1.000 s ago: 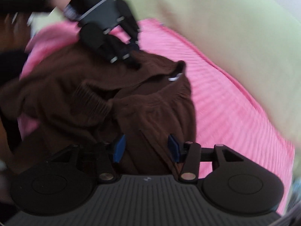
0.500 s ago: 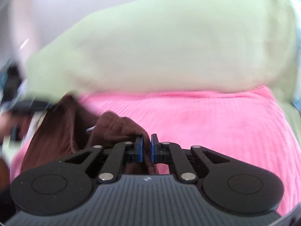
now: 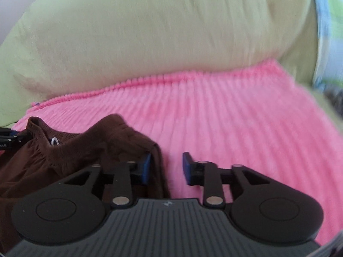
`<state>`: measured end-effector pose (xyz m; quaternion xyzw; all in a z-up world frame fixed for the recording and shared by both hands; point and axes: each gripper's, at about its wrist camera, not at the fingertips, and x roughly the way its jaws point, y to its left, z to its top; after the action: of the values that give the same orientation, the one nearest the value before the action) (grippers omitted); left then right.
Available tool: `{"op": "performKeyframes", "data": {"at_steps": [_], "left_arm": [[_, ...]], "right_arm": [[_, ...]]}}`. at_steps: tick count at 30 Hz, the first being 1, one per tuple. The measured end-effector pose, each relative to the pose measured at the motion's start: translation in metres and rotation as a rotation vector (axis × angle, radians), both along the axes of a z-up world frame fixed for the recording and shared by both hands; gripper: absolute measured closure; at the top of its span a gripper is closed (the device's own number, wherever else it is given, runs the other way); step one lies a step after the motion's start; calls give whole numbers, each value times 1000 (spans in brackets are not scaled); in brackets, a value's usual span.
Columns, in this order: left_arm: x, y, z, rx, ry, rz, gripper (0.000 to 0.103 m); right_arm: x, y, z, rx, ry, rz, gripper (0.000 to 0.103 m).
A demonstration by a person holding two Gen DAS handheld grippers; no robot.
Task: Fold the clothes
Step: 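Lower the brown garment onto the pink blanket and open both grippers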
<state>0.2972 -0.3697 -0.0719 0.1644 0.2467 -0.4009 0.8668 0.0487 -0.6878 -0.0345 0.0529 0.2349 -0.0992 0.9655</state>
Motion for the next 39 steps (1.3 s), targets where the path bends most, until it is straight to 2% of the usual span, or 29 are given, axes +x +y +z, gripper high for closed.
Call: {"op": "performKeyframes", "data": {"at_steps": [1,3,6,8,10,11,12,13,15,16,17,19,20,22,23,26,28,30,32,34,35,39], "left_arm": [[-2,-1,4,-4,-15,-16,57],[-9,-6,12,6,-63,-82,48],[-10,-21,12,50,-96,-149,46],[-8,-34,7,78,-91,-190,46],[-6,-45,1,103,-84,-222,50],[-5,-49,-2,113,-82,-234,77],[-4,-51,-2,105,-80,-231,85],[-3,-51,-1,88,-82,-216,85],[5,-41,6,-11,-84,-132,85],[9,-40,7,-36,-77,-105,84],[12,-41,5,-34,-81,-87,84],[17,-47,-2,-1,-85,-66,84],[19,-51,-7,25,-79,-60,83],[26,-57,-20,64,-52,-51,75],[29,-59,-27,83,-37,-47,66],[37,-52,-30,54,-14,-11,49],[38,-42,-24,35,-12,10,45],[34,-27,-13,18,-17,24,45],[23,-13,-1,7,-30,36,45],[5,8,13,-14,-27,39,44],[-9,21,21,-18,-21,39,44],[-64,51,35,-27,3,8,41]], "right_arm": [[2,3,-1,-20,-13,22,69],[1,22,11,-106,-27,128,48],[23,36,10,-172,23,235,45],[34,39,8,-191,49,247,45],[48,34,2,-169,59,238,49],[54,31,0,-150,61,227,77],[57,26,-2,-122,68,199,97],[57,22,-1,-98,68,186,97],[52,14,9,-41,17,145,98],[46,10,11,-41,4,133,98],[45,4,15,-37,-29,107,103],[52,3,16,-55,-47,73,103],[58,4,10,-56,-26,73,103],[70,5,-1,-58,15,73,103],[77,5,-7,-60,36,73,103],[90,6,-21,-52,84,71,103],[81,5,-13,-69,41,36,99],[62,7,-1,-72,9,22,82],[38,11,13,-72,-19,17,75],[19,13,24,-60,-34,14,74],[-1,17,30,-24,-35,14,72],[-65,40,40,38,-13,16,54]]}}
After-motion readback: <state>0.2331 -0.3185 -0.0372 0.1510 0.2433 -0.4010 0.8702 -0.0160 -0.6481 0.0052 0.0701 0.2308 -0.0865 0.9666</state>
